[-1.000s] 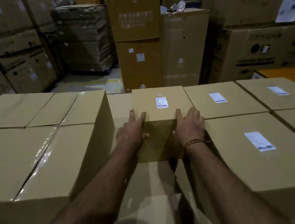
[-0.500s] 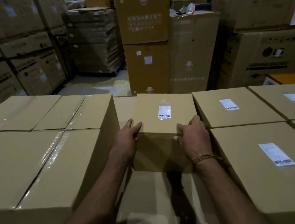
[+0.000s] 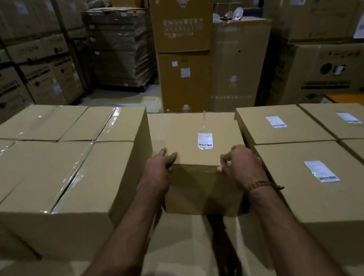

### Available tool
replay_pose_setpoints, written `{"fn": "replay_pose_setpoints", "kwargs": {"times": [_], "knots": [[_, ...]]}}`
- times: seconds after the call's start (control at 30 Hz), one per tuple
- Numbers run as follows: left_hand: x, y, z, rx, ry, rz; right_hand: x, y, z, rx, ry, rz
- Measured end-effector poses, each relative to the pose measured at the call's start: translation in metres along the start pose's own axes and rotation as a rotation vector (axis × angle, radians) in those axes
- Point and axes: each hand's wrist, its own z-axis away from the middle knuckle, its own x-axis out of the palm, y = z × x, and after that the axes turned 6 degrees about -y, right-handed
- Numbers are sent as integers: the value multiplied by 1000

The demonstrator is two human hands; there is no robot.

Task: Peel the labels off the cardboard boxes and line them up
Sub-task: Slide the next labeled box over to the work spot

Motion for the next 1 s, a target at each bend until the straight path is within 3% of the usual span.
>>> {"fn": "replay_pose_setpoints", "kwargs": {"times": [0.2,0.47,1.0], "knots": [[4,1,58,-11,72,15,-12,-2,42,-23,-9,-106],[3,0,133,-19,125,84,-8,-8,107,1,41,-63],[-28,-33,283,97,63,91,21,-53,271,132,128,-133]]}}
